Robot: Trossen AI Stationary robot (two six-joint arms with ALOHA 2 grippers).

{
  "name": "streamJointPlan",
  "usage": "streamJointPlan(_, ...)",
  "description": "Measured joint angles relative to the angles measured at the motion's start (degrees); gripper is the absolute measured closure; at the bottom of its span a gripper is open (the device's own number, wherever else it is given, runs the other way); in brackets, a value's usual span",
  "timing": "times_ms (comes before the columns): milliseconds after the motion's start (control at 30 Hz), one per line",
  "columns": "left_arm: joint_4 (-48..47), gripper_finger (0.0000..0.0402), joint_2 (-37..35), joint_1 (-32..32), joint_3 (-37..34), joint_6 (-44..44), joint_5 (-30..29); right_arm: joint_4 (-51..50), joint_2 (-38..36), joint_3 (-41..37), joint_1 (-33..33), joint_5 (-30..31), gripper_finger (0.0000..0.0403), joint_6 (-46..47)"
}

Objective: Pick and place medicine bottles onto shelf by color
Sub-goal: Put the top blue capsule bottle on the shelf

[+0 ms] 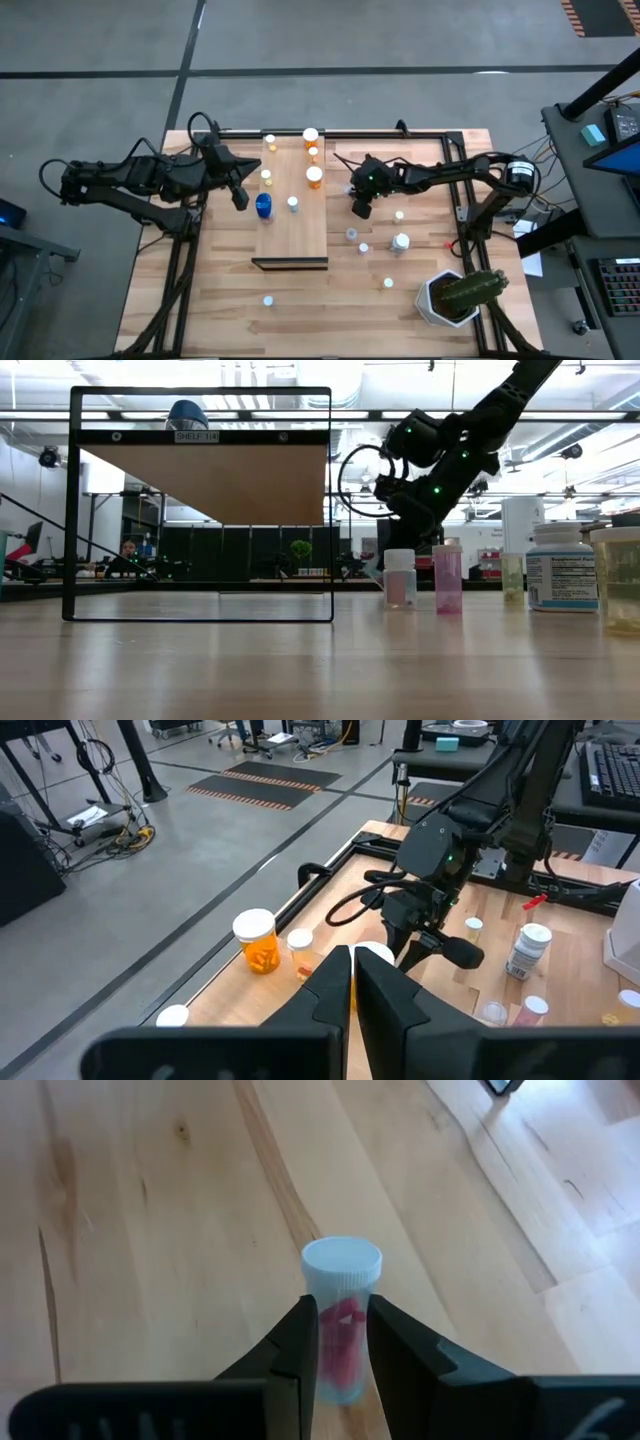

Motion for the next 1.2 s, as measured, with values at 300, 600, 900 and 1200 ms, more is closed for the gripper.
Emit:
streamJointPlan(300, 0.00, 0.0401, 0.00, 0.00, 0.00, -0.33, -0.04, 0.11, -1.27, 0.04, 0.00, 0.02, 0.0330, 0.94)
streamJointPlan(600, 0.00, 0.0401, 0.00, 0.00, 0.00, -0.41, -0.04, -0.01, 0.88, 0.47, -0.13, 0.03, 0.0256, 4.81)
streamJointPlan(900, 0.04, 0.0401, 0.00, 0.00, 0.00, -0.55, -0.07, 5.97, 6.65, 1.51, -1.55, -0.18, 0.0176, 3.28)
streamJointPlan(1200, 0.24, 0.0401, 0.26, 0.00, 0.00, -0.57, -0.78, 8.37, 10.40, 1.60, -1.53, -1.46, 0.0198, 2.14)
